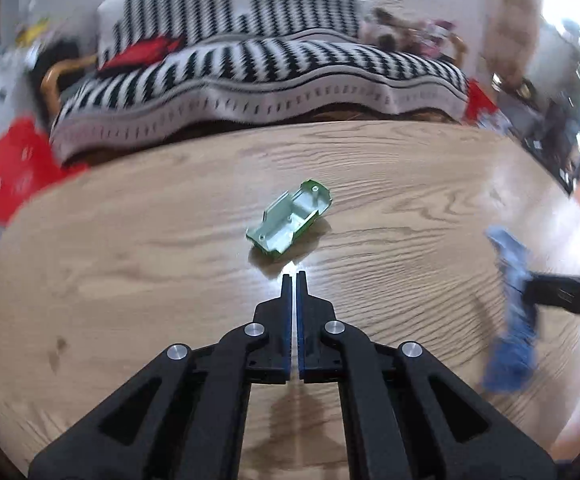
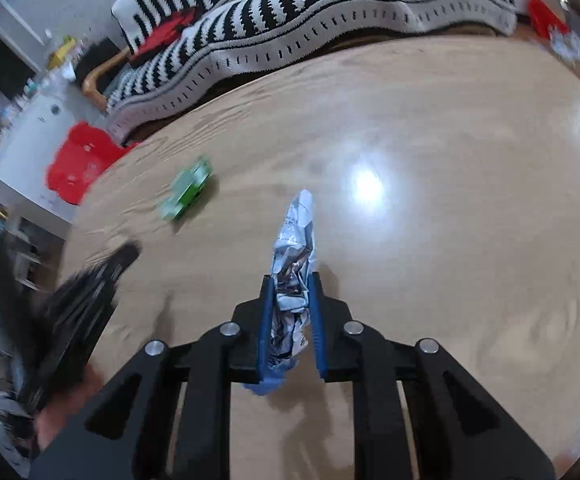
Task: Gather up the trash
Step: 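Grasp the green plastic tray with left tool while right tool grasps blue foil wrapper, then carry tray and foil over the black bin and open both tools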
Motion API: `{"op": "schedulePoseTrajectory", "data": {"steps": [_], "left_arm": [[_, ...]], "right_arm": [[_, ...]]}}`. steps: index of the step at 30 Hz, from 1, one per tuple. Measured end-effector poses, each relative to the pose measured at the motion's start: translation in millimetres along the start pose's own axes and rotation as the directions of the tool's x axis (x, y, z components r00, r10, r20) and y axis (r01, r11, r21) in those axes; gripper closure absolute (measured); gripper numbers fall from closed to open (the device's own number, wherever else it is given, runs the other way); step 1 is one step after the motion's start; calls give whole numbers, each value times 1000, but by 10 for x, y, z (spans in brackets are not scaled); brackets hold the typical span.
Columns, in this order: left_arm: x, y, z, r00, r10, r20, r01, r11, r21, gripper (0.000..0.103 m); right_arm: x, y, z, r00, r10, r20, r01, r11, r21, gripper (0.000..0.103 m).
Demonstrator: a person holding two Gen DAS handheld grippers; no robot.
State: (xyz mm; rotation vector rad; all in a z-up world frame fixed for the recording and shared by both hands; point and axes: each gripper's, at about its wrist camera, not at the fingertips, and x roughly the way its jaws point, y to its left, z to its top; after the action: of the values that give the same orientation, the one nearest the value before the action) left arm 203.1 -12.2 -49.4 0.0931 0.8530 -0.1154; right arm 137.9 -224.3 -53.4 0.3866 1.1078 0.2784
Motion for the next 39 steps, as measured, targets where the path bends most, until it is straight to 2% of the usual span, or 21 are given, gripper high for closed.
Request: {"op": "schedulePoseTrajectory", "data": {"steps": [3,4,5,6,7,8,10,12,16,17,18,20,21,23,25,28,33,36,39], "left_arm": [[185,122,17,999,-41,-32,40,999,-36,100],[232,162,37,998,-46,-36,44,998,-52,91],[306,206,55,998,-49,-37,46,996,-70,70],[340,230,84,999,-43,-30,40,996,-78,55],[373,250,119,999,-33,-1,33,996,-82,34],[385,251,150,999,-28,17,29,996,-82,29],[464,283,236,999,-33,29,36,994,-101,29],[581,310,299,997,-76,27,79,987,-141,25],[855,214,335,998,-67,-18,64,989,-135,25],[931,168,352,997,-56,-49,49,991,-126,23],[932,133,378,998,-45,-38,40,992,-118,23],[921,96,407,997,-74,-23,70,989,-131,25],[946,70,409,996,-78,-36,73,988,-134,29],[953,-28,412,999,-24,-40,21,996,-92,58],[940,-100,405,999,-11,-45,8,998,-70,65],[896,-161,376,998,0,-59,-3,998,-61,67],[589,-249,257,997,1,-78,-2,1000,-18,67],[231,-279,129,998,-19,-60,21,1000,21,67],[-204,-247,-11,998,-50,-29,51,999,18,67]], "right_arm": [[-138,-18,-305,999,35,-2,-35,999,10,85],[-152,-8,-359,1000,28,-5,-28,1000,1,85],[-181,-7,-392,1000,18,5,-18,1000,-3,85],[-215,-5,-425,1000,11,19,-11,1000,-8,85],[-239,-3,-459,1000,10,23,-10,1000,-12,85],[-254,-10,-494,1000,17,23,-17,1000,-11,85],[-249,-6,-540,1000,11,17,-10,1000,-17,85],[-211,12,-583,1000,12,-4,-12,999,-30,85],[-192,63,-597,999,30,-23,-31,997,-66,85],[-196,53,-589,999,36,-25,-37,997,-65,85],[-201,30,-569,999,45,-30,-47,997,-57,85],[-213,-6,-525,997,64,-35,-65,997,-44,85],[-233,-32,-517,997,68,-34,-69,997,-40,85],[-272,-84,-495,996,80,-32,-81,996,-29,85],[-305,-107,-493,996,87,-30,-87,996,-16,85],[-362,-133,-492,996,85,-20,-85,996,-13,85],[-463,-80,-495,996,86,3,-85,996,-30,85],[-529,-53,-487,996,82,20,-81,996,-42,85],[-613,-34,-524,997,67,41,-65,996,-54,85]]}}
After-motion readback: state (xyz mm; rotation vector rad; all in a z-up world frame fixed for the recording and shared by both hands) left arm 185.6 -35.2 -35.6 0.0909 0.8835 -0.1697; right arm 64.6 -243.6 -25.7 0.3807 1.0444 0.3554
